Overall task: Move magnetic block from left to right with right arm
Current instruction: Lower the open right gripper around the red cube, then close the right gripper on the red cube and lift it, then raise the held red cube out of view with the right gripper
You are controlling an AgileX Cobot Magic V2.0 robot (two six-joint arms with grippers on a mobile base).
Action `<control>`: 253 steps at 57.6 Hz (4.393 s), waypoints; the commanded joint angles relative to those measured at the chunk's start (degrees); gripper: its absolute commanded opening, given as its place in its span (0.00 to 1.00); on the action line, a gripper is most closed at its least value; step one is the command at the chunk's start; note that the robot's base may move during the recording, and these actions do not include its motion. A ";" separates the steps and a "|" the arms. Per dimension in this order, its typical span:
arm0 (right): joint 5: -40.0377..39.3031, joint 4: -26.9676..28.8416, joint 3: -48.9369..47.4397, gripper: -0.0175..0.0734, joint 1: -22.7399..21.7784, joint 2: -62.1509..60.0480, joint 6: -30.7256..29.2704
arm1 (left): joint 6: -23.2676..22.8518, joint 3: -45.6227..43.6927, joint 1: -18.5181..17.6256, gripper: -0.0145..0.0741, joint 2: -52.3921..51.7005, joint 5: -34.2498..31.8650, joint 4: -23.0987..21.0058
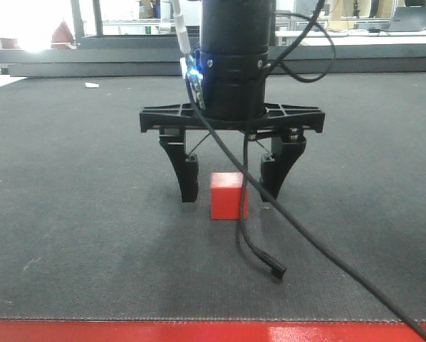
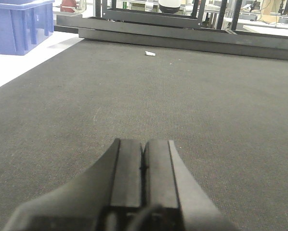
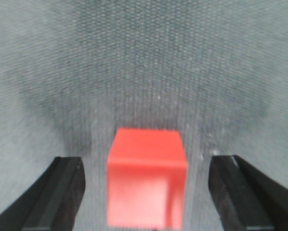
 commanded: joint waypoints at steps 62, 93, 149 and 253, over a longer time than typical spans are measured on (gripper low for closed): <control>2.01 -2.47 -1.88 0.46 0.32 -9.26 -1.19 | -0.10 0.48 -0.10 0.03 -0.57 -4.82 -0.16; -3.08 -4.16 17.60 0.46 -9.59 -31.84 -17.38 | -0.10 0.48 -0.10 0.03 -0.57 -4.82 -0.16; -61.60 3.69 65.22 0.46 -39.63 -76.85 -45.00 | -0.10 0.48 -0.10 0.03 -0.57 -4.82 -0.16; -64.03 3.69 72.91 0.46 -39.63 -101.44 -45.00 | -0.10 0.48 -0.10 0.03 -0.57 -4.82 -0.16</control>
